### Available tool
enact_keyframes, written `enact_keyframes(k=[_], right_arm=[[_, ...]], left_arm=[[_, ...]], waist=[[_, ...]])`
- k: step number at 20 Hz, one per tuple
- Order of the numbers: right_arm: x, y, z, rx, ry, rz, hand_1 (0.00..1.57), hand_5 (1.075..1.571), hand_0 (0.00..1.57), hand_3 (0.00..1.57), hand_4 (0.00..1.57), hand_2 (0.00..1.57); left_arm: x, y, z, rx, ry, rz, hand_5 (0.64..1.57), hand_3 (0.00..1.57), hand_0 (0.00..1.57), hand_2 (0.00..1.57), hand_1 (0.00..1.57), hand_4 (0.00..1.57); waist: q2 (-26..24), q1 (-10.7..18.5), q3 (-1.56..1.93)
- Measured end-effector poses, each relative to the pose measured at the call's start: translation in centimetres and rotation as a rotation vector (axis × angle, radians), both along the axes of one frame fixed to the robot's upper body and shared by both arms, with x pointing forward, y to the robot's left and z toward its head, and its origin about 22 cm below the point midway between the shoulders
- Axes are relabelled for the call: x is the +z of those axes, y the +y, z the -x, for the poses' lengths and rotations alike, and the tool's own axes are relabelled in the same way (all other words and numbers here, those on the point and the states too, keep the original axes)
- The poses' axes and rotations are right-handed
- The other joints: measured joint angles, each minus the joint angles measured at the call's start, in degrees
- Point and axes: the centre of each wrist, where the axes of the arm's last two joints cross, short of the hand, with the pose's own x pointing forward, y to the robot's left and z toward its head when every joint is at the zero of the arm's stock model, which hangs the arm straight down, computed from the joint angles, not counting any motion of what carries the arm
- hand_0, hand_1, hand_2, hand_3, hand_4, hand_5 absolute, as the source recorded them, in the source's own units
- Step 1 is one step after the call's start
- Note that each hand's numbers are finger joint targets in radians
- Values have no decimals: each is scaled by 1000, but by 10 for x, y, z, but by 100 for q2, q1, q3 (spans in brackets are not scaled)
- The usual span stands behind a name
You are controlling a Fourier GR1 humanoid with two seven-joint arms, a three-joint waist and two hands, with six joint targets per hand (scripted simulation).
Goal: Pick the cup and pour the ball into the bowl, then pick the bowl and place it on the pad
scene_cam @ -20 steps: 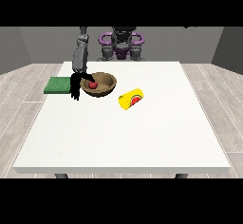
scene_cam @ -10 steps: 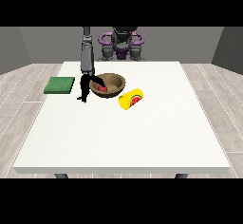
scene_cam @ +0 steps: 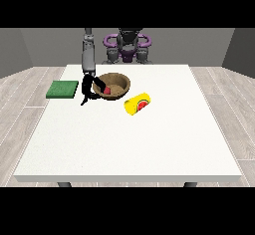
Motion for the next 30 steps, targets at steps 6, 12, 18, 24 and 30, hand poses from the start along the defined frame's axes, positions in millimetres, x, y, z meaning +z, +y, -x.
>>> enact_keyframes(k=[6,12,18,24,30], right_arm=[[42,3,-16,17,162,102,1571,1472,1571,1571,1249,1571],[74,-9,-23,52,205,132,1571,1520,1571,1571,1299,1571],[76,-26,-21,73,217,174,1571,1520,1571,1571,1299,1571],[78,-83,-11,44,182,223,1571,1534,1571,1571,1311,1571],[83,-143,5,16,122,179,1571,1541,1571,999,1300,1571]], left_arm=[[-56,39,-7,73,113,37,1544,0,0,0,0,0],[-70,82,13,149,117,56,1541,0,0,0,0,0],[-72,91,19,187,97,51,1537,0,0,0,0,0],[-61,88,22,196,65,46,1532,0,0,0,0,0],[-46,87,31,197,21,29,1532,0,0,0,0,14]], waist=[[-558,-436,67],[-555,-820,90],[-437,-998,101],[-245,-1023,108],[-4,-959,112]])
